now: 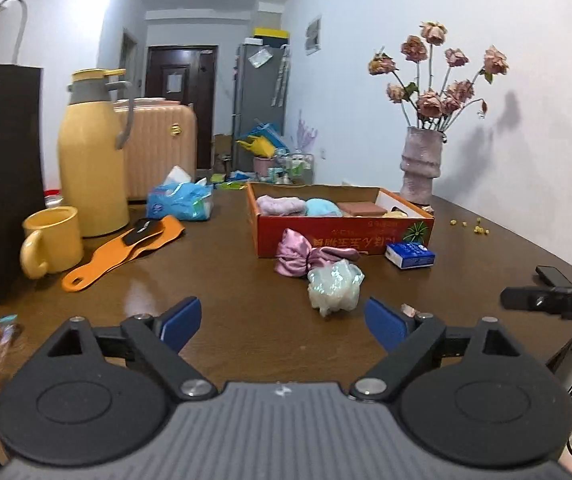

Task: Organize soft objects
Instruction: 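Withdraw both grippers from the box toward the pink satin bow, then grasp the pink satin bow with both grippers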

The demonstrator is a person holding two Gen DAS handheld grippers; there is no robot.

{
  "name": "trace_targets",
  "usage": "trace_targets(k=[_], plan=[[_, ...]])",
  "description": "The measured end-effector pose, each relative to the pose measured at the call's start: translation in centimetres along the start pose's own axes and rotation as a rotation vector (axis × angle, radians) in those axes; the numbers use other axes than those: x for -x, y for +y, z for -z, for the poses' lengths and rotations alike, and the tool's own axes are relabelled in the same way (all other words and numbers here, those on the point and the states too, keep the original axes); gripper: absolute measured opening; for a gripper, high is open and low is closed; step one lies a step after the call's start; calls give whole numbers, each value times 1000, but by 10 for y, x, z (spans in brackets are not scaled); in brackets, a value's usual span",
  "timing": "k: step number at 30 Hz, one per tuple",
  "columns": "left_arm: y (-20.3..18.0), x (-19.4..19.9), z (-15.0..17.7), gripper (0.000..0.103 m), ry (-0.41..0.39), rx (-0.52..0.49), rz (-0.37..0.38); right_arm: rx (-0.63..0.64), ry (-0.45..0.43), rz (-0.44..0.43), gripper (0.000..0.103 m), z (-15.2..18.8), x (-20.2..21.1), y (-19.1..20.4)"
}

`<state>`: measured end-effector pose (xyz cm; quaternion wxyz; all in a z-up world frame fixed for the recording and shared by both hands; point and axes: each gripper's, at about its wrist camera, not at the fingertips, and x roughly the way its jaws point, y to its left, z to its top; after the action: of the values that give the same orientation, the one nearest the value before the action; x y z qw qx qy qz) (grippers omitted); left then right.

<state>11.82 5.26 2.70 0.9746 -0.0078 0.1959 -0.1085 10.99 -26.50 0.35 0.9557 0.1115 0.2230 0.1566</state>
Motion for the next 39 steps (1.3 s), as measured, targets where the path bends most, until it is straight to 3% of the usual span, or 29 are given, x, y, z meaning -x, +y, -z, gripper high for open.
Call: trace_targets(k=[5,11,15,16,19,20,24,27,28,30,31,33,34,35,37,39], plan=[[16,-76,-25,91,73,31,23,-41,79,8,66,-7,-49,-12],[35,-193,-71,90,226,192,138,-191,81,-37,66,-40,-124,-23],[28,-252,-86,86,244,154,91,-248,93,-45,63,-60,-174,-24],[28,-261,-86,81,246,149,91,-247,92,-39,63,-64,-185,-22],[32,-283,-77,40,307,153,105,-230,83,-12,63,-72,-216,-17],[34,-284,-72,36,322,161,107,-210,93,-7,63,-72,-227,-14],[43,-260,-49,34,292,172,104,-162,187,-27,59,-62,-251,-8],[44,-248,-38,23,298,181,118,-130,218,-73,55,-48,-255,-1],[44,-247,-36,21,298,182,125,-130,214,-88,46,-46,-256,0],[44,-247,-34,21,294,168,126,-148,207,-125,30,-45,-258,-1],[44,-246,-35,23,289,162,122,-153,210,-137,27,-46,-258,-1],[45,-239,-39,40,243,159,130,-145,214,-148,15,-47,-258,-3],[44,-237,-42,67,219,151,126,-132,211,-149,12,-48,-258,-2],[44,-237,-45,75,200,145,122,-115,207,-150,11,-48,-257,-1],[47,-247,-50,67,213,158,148,-92,203,-160,7,-47,-254,-1],[57,-264,-51,52,279,253,200,-84,199,-168,6,-48,-251,-1]])
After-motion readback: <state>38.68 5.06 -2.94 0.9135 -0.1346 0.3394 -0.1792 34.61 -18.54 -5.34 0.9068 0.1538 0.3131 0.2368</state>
